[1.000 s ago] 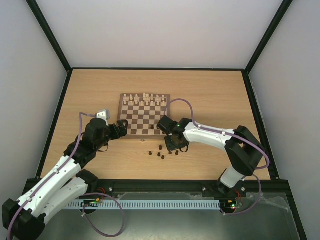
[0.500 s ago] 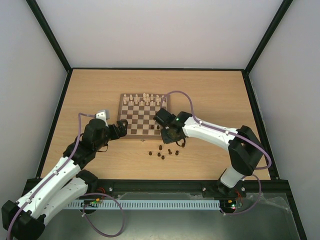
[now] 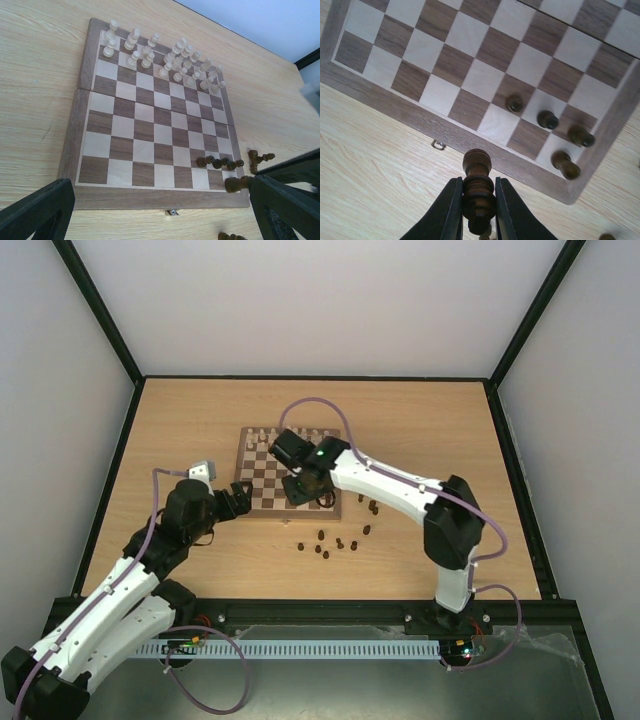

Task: Set up the chess pieces on the board
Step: Place the chess piece on the chessboard.

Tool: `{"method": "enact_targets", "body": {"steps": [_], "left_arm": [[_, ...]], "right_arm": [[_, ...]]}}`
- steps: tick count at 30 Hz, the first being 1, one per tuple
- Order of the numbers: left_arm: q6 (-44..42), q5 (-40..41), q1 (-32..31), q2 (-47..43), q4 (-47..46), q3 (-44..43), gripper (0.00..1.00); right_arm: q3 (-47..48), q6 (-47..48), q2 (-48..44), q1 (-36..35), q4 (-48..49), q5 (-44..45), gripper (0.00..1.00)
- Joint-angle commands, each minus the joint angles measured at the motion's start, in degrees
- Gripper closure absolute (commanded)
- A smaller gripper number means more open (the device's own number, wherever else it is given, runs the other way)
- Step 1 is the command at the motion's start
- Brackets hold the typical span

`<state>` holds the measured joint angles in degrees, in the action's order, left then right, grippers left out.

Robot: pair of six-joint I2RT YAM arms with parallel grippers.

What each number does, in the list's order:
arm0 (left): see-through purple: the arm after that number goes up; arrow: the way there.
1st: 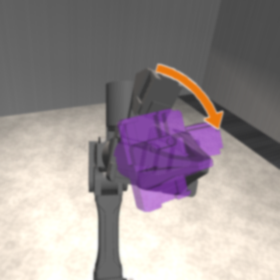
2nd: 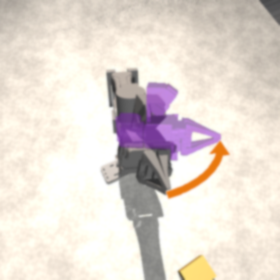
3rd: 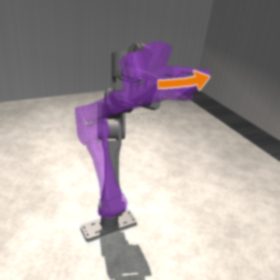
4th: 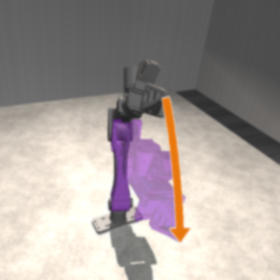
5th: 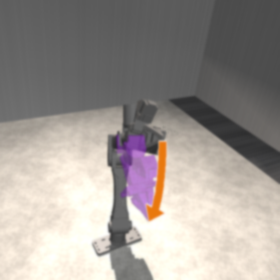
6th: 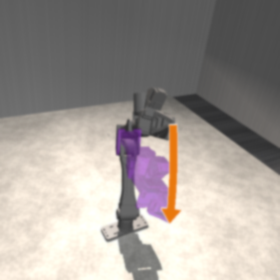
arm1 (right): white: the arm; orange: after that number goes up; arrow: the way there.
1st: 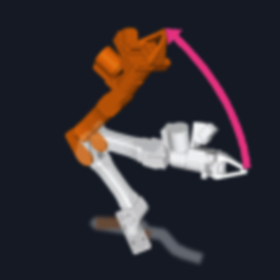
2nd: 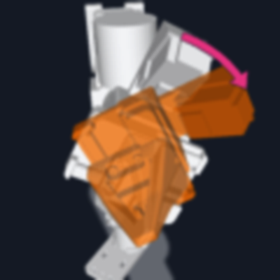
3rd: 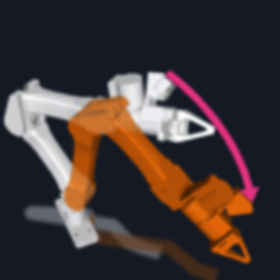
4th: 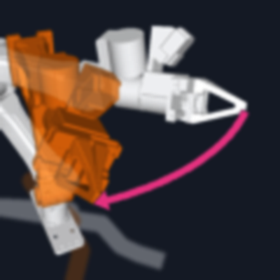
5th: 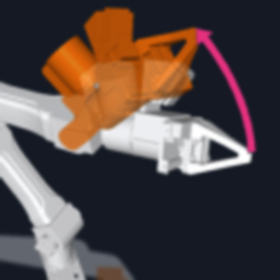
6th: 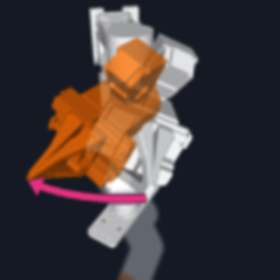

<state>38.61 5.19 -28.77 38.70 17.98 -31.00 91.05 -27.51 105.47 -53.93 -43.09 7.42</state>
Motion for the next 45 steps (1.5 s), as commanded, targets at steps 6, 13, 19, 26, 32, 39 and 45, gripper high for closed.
{"method": "enact_targets", "body": {"steps": [6, 13, 19, 26, 32, 39, 45], "left_arm": [[0.16, 0.53, 0.57, -0.74, 0.70, 0.08, 0.01], [0.05, 0.52, 0.56, -0.77, 0.57, 0.08, 0.01], [-0.02, 0.61, 0.63, -1.29, 0.91, 0.08, 0.01], [0.11, 0.88, 0.59, -2.28, 1.03, 0.21, 0.01], [0.42, 1.26, 0.65, -2.77, 1.31, 0.22, 0.01], [0.50, 1.58, 0.65, -3.17, 1.40, 0.40, 0.01], [0.63, 1.79, 0.65, -3.65, 1.45, 0.42, 0.01]], "right_arm": [[13.39, 3.73, 11.51, -1.27, -11.80, 0.82, 0.89], [19.05, 4.06, 16.11, -1.64, -13.86, 1.37, 0.88], [23.17, 4.12, 19.36, -1.91, -15.35, 2.01, 0.88], [25.57, 4.30, 21.96, -2.41, -15.37, 1.00, 0.86], [26.99, 4.30, 23.86, -2.52, -15.13, 0.33, 0.85], [28.34, 4.48, 25.44, -2.59, -14.95, -0.21, 0.84], [28.56, 4.53, 26.01, -2.65, -14.69, -0.39, 0.83]]}}
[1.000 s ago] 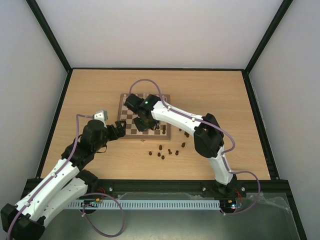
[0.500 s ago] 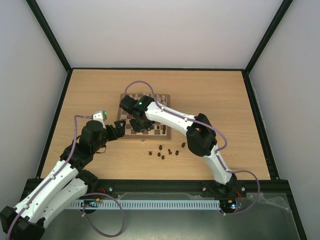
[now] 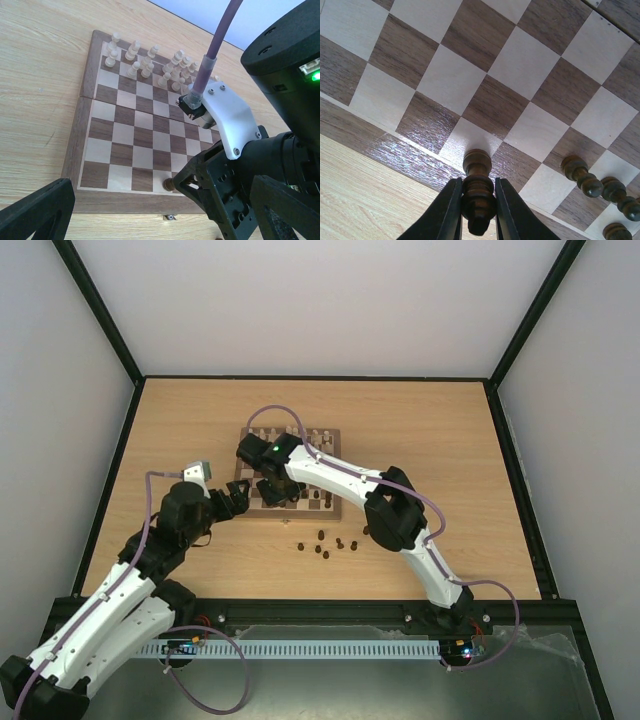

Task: Set up the chess pieces on the board
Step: Place the chess piece on the chessboard.

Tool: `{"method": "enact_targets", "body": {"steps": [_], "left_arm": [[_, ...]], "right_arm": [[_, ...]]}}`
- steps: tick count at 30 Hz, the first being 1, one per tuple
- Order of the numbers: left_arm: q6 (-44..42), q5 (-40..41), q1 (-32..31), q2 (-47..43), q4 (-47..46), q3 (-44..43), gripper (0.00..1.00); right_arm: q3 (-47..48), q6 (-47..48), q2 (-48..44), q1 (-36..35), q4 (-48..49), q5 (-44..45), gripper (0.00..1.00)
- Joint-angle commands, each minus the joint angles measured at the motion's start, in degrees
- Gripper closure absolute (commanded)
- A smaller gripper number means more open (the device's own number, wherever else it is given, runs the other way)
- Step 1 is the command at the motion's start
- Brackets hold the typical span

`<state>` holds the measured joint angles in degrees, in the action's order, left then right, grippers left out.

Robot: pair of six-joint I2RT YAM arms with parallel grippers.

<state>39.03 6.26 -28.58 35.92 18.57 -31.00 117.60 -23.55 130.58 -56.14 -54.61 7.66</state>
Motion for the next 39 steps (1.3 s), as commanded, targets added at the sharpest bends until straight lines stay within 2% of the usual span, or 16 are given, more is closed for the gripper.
{"method": "enact_targets", "body": {"steps": [1, 31, 39], "left_arm": [[0.21, 0.70, 0.45, -1.01, 0.81, 0.47, 0.01], [0.26, 0.77, 0.45, -1.65, 1.11, 0.62, 0.01], [0.37, 0.85, 0.47, -1.97, 1.21, 0.42, 0.01]], "right_arm": [[2.08, 0.60, 0.94, -0.38, -3.14, -0.61, 0.83], [2.59, 0.79, 1.99, -0.56, -1.56, -2.83, 0.73], [1.56, 0.33, -0.93, -0.49, 0.16, -0.98, 0.62]]}}
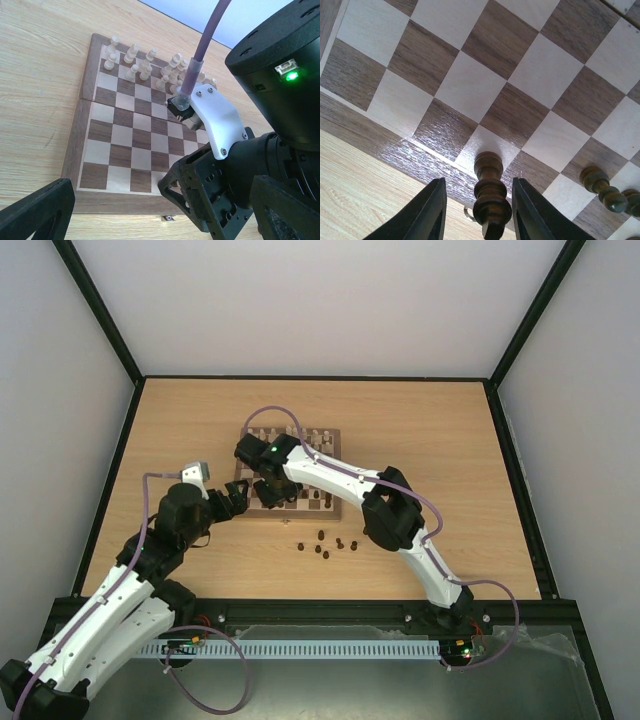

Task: Set up the chess pieces on the board
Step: Place the chess piece on the chessboard, then pick up the chess piece at the center of the board.

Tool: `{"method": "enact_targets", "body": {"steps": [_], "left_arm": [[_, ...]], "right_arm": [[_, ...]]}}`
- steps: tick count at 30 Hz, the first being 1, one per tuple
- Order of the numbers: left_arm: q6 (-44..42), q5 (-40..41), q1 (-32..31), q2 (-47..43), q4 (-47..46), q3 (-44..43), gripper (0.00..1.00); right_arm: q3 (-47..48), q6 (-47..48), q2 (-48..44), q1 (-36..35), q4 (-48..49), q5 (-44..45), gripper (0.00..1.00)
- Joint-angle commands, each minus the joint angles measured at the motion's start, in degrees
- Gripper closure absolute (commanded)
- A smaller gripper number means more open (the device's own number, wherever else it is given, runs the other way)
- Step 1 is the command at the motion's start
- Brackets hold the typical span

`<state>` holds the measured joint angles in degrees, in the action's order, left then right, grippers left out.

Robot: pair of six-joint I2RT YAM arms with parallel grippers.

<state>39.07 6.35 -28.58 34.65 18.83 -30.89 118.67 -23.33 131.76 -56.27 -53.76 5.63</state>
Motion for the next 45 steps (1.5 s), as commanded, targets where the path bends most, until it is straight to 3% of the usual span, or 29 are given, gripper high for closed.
{"method": "enact_targets", "body": {"steps": [1, 8, 15, 19, 25, 45], "left_arm": [[0.37, 0.77, 0.46, -0.77, 1.01, 0.33, 0.01], [0.53, 0.95, 0.44, -1.06, 1.01, 0.38, 0.01], [0.48, 0.86, 0.42, -1.08, 1.11, 0.24, 0.01], [0.56, 0.86, 0.37, -0.84, 1.25, -0.02, 0.01], [0.68, 1.11, 0.37, -0.83, 1.31, 0.14, 0.01], [0.53, 1.38, 0.45, -0.03, 1.14, 0.11, 0.01]], "right_arm": [[0.24, -0.06, -2.68, -0.39, -0.42, 1.54, 0.61], [-6.31, -3.09, -13.03, -0.14, 5.21, 7.46, 0.44], [-19.19, -5.73, -28.33, 0.02, 5.37, 13.54, 0.42], [-32.01, -6.04, -33.24, -0.04, 4.07, 9.39, 0.45], [-48.93, -7.13, -37.13, -0.89, 10.81, 3.94, 0.47], [-50.31, -6.86, -30.32, -1.06, 20.21, 1.38, 0.48]]}}
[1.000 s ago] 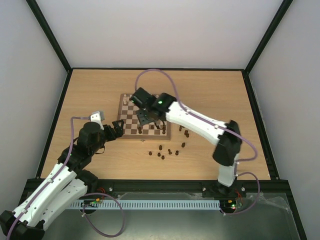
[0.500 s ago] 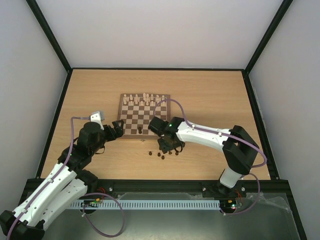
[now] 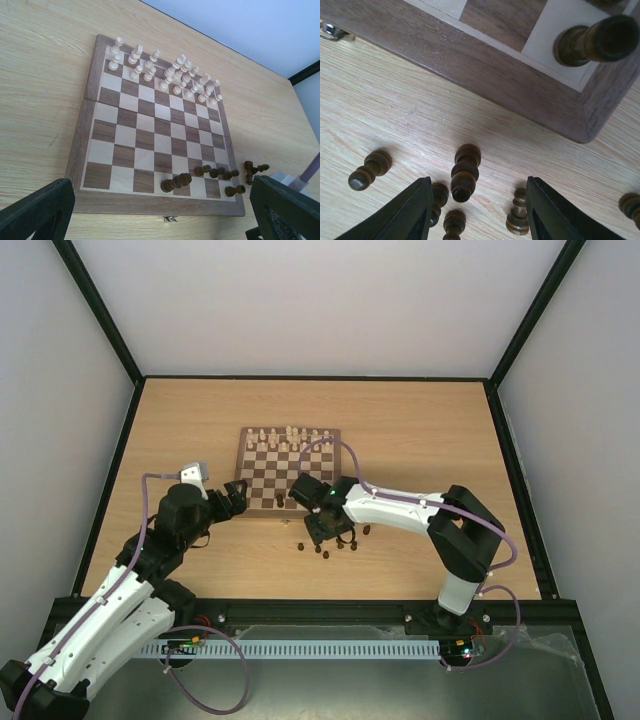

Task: Set up the chess pieces on the board
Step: Pick up the chess piece at the center of the board.

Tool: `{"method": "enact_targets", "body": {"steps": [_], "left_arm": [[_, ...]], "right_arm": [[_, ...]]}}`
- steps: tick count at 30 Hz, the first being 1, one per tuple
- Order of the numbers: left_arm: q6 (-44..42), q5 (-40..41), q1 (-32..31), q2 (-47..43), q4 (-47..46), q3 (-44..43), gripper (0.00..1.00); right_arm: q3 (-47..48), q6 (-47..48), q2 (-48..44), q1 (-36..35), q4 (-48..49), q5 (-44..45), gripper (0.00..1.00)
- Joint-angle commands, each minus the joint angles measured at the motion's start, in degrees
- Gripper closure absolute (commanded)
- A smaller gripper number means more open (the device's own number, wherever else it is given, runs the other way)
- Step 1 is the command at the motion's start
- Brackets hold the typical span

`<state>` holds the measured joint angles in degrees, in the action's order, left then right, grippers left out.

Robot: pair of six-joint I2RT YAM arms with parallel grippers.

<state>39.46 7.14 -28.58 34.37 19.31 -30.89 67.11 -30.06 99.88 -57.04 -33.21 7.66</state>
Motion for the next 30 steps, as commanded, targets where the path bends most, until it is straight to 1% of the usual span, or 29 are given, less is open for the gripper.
{"method": "enact_targets", "body": {"steps": [1, 9, 12, 14, 18, 24, 30], "left_arm": [[0.09, 0.60, 0.38, 0.20, 0.63, 0.13, 0.01], [0.13, 0.69, 0.37, 0.22, 0.61, 0.14, 0.01], [0.12, 0.60, 0.37, 0.24, 0.61, 0.17, 0.01], [0.10, 0.60, 0.37, 0.21, 0.58, 0.13, 0.01], [0.11, 0.60, 0.39, 0.16, 0.68, 0.09, 0.01], [0.22, 0.51, 0.37, 0.00, 0.73, 0.15, 0.01], [0.18, 0.60, 0.37, -0.12, 0.81, 0.17, 0.01]], "right_arm": [[1.36, -0.10, 1.86, -0.41, -0.26, -0.71, 0.49], [1.97, 0.35, 4.03, -0.32, 0.26, -0.79, 0.64], [2.27, 0.40, 4.18, -0.32, 0.28, -0.79, 0.72], [2.53, 0.40, 4.05, -0.34, 0.06, -0.73, 0.79], [3.30, 0.45, 3.44, -0.34, -0.89, -0.33, 0.87], [5.94, 0.65, 1.83, -0.28, -2.91, 1.66, 0.88], [12.71, 2.42, 4.50, 0.19, -5.74, 2.80, 0.87]]}}
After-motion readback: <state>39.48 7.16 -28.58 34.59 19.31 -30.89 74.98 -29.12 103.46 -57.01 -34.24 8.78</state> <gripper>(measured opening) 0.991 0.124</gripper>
